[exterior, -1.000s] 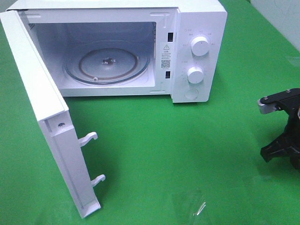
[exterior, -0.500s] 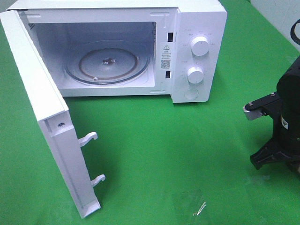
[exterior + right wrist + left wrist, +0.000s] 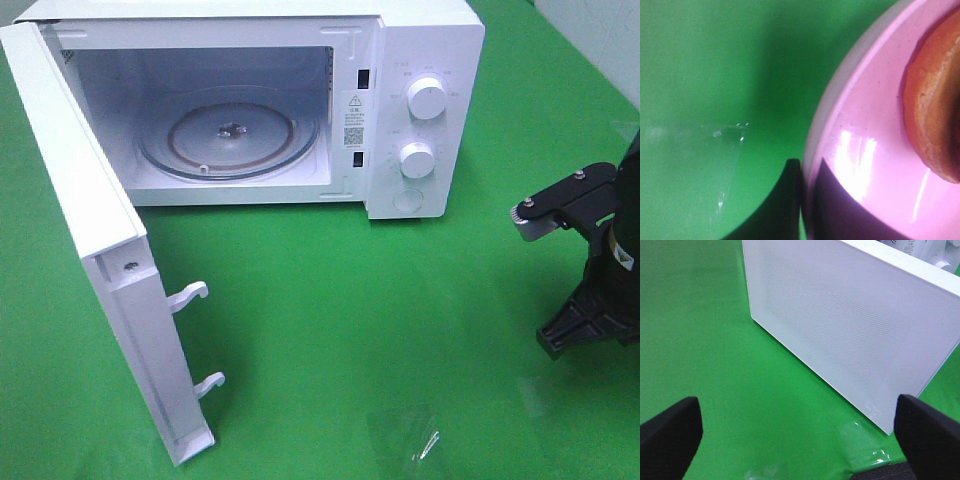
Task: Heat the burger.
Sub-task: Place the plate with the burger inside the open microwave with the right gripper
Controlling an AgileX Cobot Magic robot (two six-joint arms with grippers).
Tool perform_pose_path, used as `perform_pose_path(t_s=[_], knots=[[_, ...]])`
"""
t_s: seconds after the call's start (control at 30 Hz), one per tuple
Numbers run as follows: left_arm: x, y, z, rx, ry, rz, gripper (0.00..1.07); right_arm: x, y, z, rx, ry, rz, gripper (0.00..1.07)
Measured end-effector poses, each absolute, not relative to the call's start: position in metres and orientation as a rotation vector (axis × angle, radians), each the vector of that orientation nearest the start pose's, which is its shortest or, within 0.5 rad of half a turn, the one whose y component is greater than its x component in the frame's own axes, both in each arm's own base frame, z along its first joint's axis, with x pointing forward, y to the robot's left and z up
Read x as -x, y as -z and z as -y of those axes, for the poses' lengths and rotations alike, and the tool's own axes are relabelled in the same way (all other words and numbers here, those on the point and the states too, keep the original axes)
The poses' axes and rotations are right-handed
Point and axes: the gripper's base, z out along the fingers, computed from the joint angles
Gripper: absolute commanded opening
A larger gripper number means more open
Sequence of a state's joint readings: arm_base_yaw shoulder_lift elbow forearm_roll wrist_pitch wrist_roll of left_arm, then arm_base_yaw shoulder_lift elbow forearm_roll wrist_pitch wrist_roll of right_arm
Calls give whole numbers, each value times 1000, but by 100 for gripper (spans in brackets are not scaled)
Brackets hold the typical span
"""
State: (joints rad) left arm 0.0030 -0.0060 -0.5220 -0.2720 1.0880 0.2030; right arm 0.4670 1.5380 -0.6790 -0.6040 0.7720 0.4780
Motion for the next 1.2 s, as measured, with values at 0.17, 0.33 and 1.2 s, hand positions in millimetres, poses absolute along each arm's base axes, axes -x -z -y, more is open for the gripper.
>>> perform_pose_path(t_s=[0.17,0.33,1.2], knots=[[11,-283,22,-223,195,-2007,98,-215,-168,-78,653,530,-2792,0],[11,-283,22,-223,195,-2007,98,-192,-176,-85,745,493,-2724,0],[11,-283,22,-223,195,-2007,98,-131,-187,-136,1339,491,-2443,0]])
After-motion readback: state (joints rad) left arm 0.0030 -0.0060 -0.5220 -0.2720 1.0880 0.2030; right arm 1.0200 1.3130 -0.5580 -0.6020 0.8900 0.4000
